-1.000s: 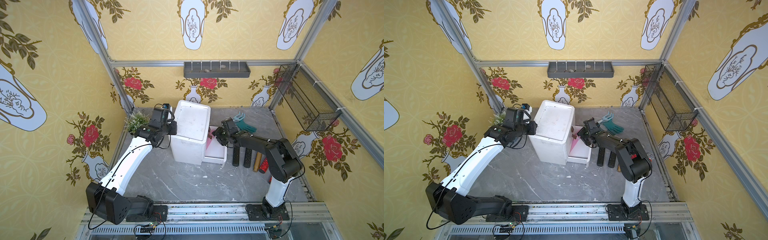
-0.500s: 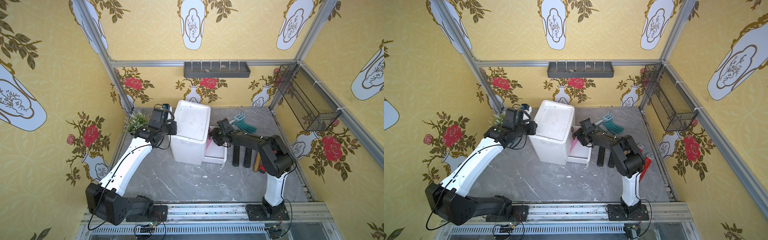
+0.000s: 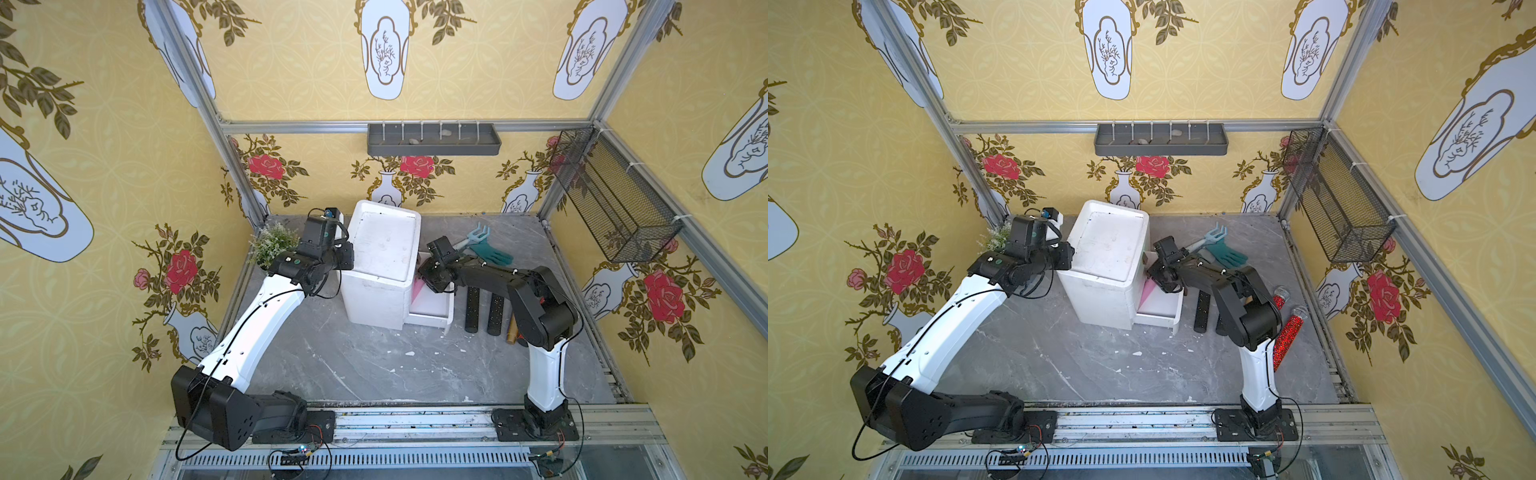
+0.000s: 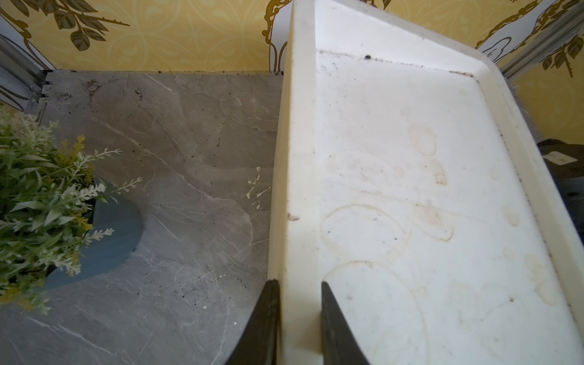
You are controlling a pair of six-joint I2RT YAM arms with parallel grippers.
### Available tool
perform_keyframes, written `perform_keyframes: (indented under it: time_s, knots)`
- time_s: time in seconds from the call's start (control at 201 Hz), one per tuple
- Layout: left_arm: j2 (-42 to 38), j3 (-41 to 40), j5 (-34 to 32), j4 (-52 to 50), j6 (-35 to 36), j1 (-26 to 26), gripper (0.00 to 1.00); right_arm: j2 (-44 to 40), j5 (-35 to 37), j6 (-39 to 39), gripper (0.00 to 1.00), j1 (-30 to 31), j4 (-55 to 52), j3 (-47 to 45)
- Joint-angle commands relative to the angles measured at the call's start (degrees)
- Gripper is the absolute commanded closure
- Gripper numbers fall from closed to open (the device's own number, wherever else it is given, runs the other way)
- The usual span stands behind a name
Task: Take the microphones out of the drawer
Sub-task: Pick up the microphone from the drawer.
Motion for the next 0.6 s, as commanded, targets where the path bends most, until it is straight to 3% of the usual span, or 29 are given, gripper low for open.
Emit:
perform_keyframes:
  time_s: [0.0, 0.259, 0.592]
  knots:
    - [0.70, -0.93, 3.49, -4.72, -0.90, -0.06, 1.00, 0.23, 1.41, -2.97, 0.48, 0.38, -3.35, 0.88]
    - [0.86, -0.60, 3.75, -4.61, -1.20, -0.11, 1.00, 1.07, 5.56, -7.56, 0.51, 1.10, -10.27, 5.10]
    - [0.64, -0.23, 3.64, -5.04, -1.06, -0.06, 1.00, 4.57, 3.23, -6.44, 0.47, 1.11, -9.32, 5.73]
